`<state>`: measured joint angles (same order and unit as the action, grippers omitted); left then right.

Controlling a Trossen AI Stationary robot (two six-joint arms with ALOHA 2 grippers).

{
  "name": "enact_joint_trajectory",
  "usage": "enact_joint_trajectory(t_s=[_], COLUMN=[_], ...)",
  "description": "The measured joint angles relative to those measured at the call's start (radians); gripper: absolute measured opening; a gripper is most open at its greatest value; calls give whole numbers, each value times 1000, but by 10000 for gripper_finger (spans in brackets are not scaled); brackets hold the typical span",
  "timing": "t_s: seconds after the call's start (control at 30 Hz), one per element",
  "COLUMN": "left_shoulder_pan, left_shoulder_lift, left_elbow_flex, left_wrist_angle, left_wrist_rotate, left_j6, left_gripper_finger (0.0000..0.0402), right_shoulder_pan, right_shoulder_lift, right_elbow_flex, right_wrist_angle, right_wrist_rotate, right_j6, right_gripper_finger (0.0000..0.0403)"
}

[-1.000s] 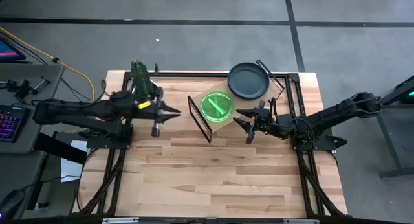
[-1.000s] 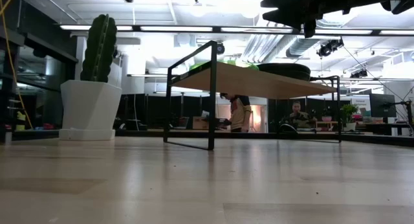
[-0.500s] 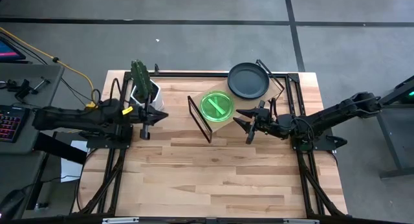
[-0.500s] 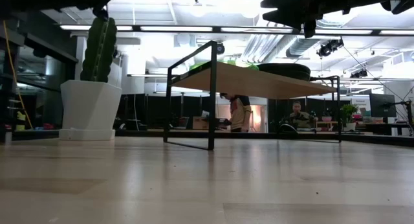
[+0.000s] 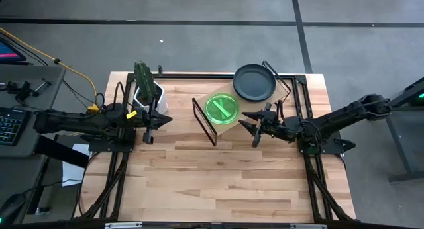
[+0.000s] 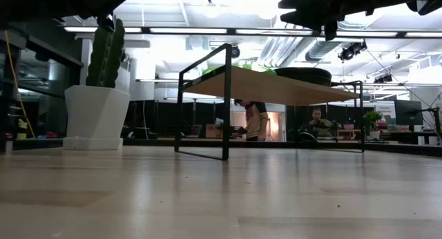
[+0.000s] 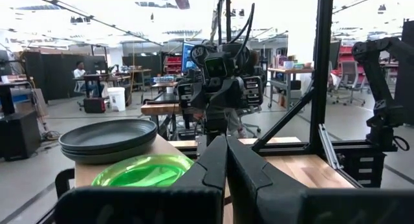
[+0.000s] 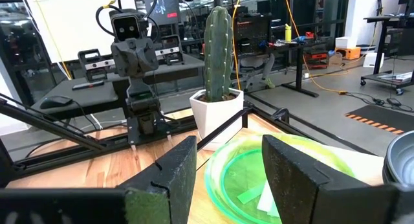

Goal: Place and stack plates onto a shelf
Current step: Return to Home Position

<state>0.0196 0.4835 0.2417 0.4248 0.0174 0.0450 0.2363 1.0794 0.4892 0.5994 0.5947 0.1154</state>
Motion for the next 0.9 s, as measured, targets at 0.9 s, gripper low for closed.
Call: enact_joint_trajectory(t_s=[0.9], left_shoulder_pan=[-1], left_shoulder_lift=[0], left_elbow_flex=[0], left_wrist_angle=[0], left_wrist_rotate=[1], left_j6=[-59], left_gripper_finger=[0], right_shoulder_pan=[0], right_shoulder_lift=[0], right_elbow_flex=[0], right_wrist_angle=[-10], right_wrist_rotate=[0], right_j6=[0], right_gripper_finger=[163])
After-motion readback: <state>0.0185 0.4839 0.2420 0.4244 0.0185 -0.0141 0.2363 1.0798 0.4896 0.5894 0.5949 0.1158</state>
